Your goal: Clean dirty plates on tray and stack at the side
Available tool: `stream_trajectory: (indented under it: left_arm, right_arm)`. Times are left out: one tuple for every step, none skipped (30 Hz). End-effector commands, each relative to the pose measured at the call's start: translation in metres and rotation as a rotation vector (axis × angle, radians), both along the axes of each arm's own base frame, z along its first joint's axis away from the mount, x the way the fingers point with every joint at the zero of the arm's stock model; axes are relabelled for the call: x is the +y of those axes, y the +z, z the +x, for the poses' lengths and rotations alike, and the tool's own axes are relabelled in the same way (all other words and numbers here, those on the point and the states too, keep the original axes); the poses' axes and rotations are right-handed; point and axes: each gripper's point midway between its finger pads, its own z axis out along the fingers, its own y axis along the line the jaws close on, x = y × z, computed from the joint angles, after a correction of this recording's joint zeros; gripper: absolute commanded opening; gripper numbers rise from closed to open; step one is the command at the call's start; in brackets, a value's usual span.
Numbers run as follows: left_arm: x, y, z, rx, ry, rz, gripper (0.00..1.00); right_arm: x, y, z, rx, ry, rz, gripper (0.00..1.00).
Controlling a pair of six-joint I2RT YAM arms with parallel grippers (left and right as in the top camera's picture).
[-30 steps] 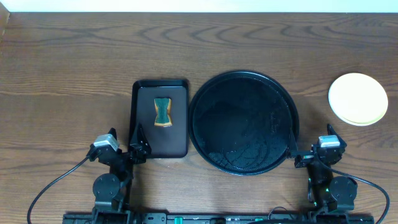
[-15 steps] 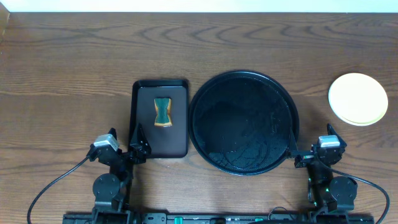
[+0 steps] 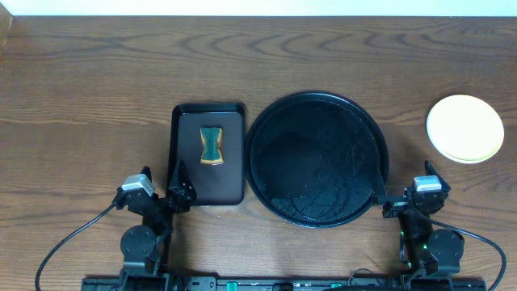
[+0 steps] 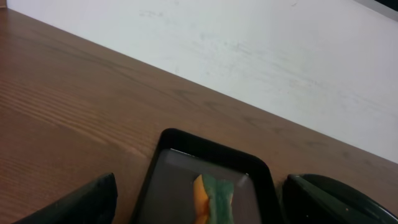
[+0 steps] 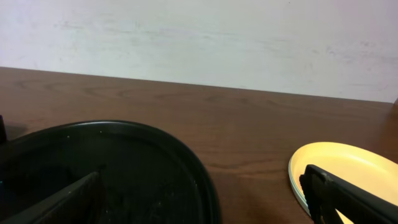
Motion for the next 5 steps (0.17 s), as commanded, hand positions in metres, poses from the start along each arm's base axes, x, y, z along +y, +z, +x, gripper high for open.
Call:
stream_trajectory:
  left_arm:
    - [0.0025,-0.0162,-0.0015,0.055,0.009,0.025,0.86]
    - [0.0025,-0.0162,-0.0015,0.055,0.009,0.025,0.86]
    - [0.0025,-0.0162,-0.0015,0.055,0.009,0.025,0.86]
    - [0.0025,-0.0162,-0.0015,0.055,0.009,0.025,0.86]
    - [0.0025,-0.0162,-0.0015,0.055,0.009,0.025,0.86]
  right_arm:
    - [-0.003,-0.001,0.0,0.002,-0.014,-0.006,0.99]
    - [-0.003,-0.001,0.0,0.002,-0.014,-0.006,0.99]
    - [-0.003,-0.001,0.0,0.002,-0.014,-0.006,0.99]
    - [-0.003,-0.001,0.0,0.002,-0.014,-0.006,0.99]
    - [-0.003,-0.001,0.0,0.002,-0.014,-0.006,0.99]
